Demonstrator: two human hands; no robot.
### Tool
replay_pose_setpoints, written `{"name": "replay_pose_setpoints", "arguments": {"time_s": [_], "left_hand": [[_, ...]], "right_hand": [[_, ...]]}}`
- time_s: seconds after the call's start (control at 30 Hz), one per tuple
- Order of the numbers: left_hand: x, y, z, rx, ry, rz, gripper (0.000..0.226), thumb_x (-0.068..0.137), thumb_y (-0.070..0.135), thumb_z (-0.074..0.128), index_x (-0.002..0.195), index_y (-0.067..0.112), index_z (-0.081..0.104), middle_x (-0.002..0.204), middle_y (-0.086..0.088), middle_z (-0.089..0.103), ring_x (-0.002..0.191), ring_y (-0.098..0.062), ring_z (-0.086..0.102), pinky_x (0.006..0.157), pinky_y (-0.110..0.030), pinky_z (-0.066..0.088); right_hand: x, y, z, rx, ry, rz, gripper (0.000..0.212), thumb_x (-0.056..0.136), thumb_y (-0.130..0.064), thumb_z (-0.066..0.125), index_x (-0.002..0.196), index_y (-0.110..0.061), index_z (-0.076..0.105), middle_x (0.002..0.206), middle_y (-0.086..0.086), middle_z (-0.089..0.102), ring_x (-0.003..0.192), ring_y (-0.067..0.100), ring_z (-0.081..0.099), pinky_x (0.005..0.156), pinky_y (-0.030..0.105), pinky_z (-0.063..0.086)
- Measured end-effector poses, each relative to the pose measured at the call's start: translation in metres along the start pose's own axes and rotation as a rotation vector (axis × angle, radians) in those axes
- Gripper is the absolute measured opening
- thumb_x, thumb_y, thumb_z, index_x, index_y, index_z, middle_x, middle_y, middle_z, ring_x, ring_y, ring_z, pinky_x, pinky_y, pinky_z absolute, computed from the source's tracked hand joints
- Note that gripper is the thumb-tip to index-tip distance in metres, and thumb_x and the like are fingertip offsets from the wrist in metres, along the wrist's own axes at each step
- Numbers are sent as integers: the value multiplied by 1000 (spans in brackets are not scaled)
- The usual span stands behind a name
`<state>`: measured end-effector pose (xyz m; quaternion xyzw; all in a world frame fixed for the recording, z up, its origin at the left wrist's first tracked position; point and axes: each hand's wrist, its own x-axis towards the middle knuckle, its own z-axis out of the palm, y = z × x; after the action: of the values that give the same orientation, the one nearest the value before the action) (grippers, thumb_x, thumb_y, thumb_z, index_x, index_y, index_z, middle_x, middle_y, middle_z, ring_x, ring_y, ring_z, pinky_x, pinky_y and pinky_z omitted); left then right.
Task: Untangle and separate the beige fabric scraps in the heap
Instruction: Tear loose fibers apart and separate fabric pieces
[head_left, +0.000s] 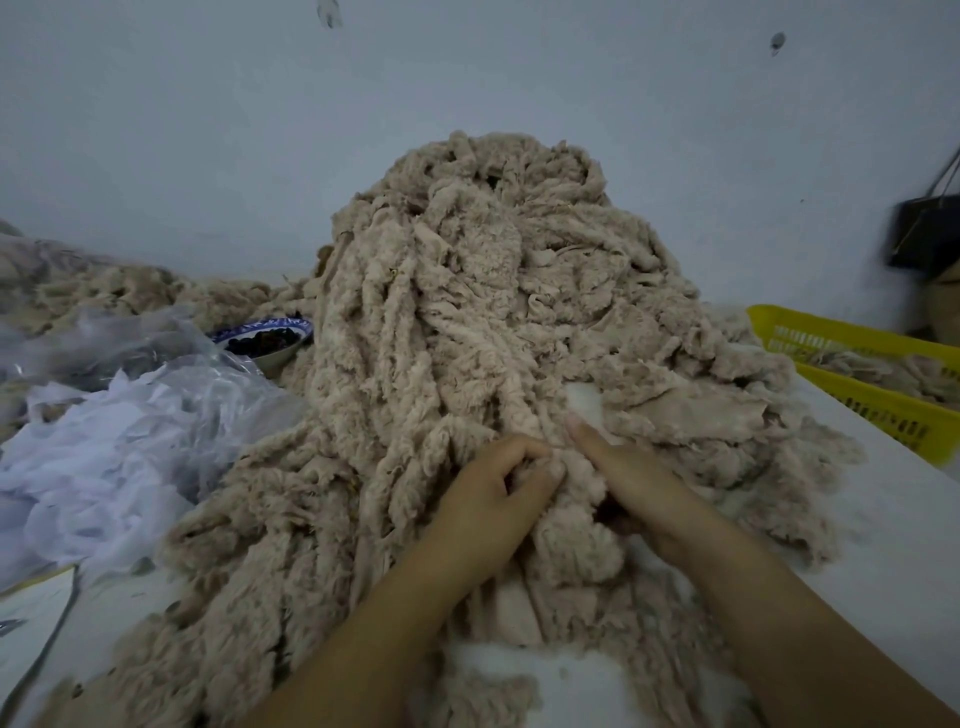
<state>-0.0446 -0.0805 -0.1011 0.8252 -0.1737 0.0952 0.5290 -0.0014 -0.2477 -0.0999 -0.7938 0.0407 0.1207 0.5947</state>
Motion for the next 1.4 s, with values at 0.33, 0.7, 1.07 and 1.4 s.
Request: {"name": "replay_pose_setpoints", "arguments": {"time_s": [0.33,0.7,1.07,1.4], "left_hand": [[1,-8,6,68,-164,-184,18,102,47,47,94,43,63,108,18,66,99,-5,62,84,-26,49],[8,5,-15,-1053,153,-460,33,94,30,60,118,11,71,110,-11,75,94,-19,75,65,-27,59],[13,0,-29,-1516,168,-357,46,100,40,43,87,8,74,69,-1,54,53,-11,49,49,-22,47],[8,3,-28,-444,206,-345,37,98,50,52,90,20,73,66,10,66,43,-3,51,40,-15,34]], "right_hand": [[7,-4,-5,404,369,-190,18,96,-16,54,112,-18,63,93,5,70,84,25,68,76,42,58],[-27,-14,35,-495,-91,-978,42,90,-37,42,88,-14,77,104,-8,73,119,-17,43,102,11,31],[1,-2,5,-353,225,-436,28,95,-40,60,120,-28,56,115,-12,56,102,6,55,78,21,42],[3,-9,-10,261,471,-372,18,104,-18,46,89,-23,54,68,1,59,45,3,57,45,17,45]]}}
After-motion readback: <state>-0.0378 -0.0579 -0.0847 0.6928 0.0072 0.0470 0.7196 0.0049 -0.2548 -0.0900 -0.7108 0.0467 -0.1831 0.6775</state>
